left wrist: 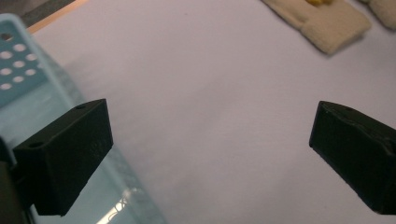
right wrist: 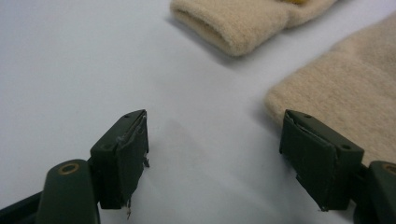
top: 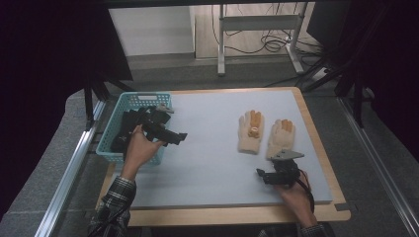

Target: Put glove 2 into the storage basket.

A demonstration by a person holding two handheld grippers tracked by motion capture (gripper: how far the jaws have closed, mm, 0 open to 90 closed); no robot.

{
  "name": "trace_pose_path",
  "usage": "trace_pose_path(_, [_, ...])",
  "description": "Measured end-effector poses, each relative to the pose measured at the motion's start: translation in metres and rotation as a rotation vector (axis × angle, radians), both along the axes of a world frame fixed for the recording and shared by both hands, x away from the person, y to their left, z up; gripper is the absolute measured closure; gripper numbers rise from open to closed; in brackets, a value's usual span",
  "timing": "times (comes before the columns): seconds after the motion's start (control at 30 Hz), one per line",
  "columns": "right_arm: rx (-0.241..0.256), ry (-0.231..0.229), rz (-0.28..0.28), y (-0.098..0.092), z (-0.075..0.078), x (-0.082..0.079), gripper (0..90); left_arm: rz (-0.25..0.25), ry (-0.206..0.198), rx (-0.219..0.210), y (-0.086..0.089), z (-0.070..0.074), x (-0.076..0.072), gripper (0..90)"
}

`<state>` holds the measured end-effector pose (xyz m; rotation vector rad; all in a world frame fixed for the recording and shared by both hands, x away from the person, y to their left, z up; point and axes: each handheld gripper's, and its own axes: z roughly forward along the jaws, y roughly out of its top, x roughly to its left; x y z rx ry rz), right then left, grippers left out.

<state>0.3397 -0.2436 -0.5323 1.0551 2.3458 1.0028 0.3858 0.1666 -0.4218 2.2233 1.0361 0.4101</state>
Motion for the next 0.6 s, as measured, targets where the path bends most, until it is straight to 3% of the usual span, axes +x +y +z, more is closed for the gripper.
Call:
trace_pose_path(0.23, [-0.001, 0.0, -0.001, 0.0, 0.0, 0.0, 23.3, -0.055, -0.011, -0.035, -0.027, -0.02, -0.017, 0.0])
trace_pose_path(0.37, [0.0, 0.0, -0.002, 0.0, 0.0, 0.0, 23.2, -0.073, -0.027, -0.029, -0.039, -0.032, -0.027, 0.0])
trace_pose_path(0.47, [-0.002, -0.002, -0.003, 0.0, 0.0, 0.0, 22.9, -0.08, -0.039, -0.016, -0.044, -0.041, -0.035, 0.0])
trace_pose_path(0.6, [-0.003, -0.002, -0.008, 0.0, 0.0, 0.0, 21.9, -0.089, -0.033, -0.039, -0.046, -0.054, -0.045, 0.0])
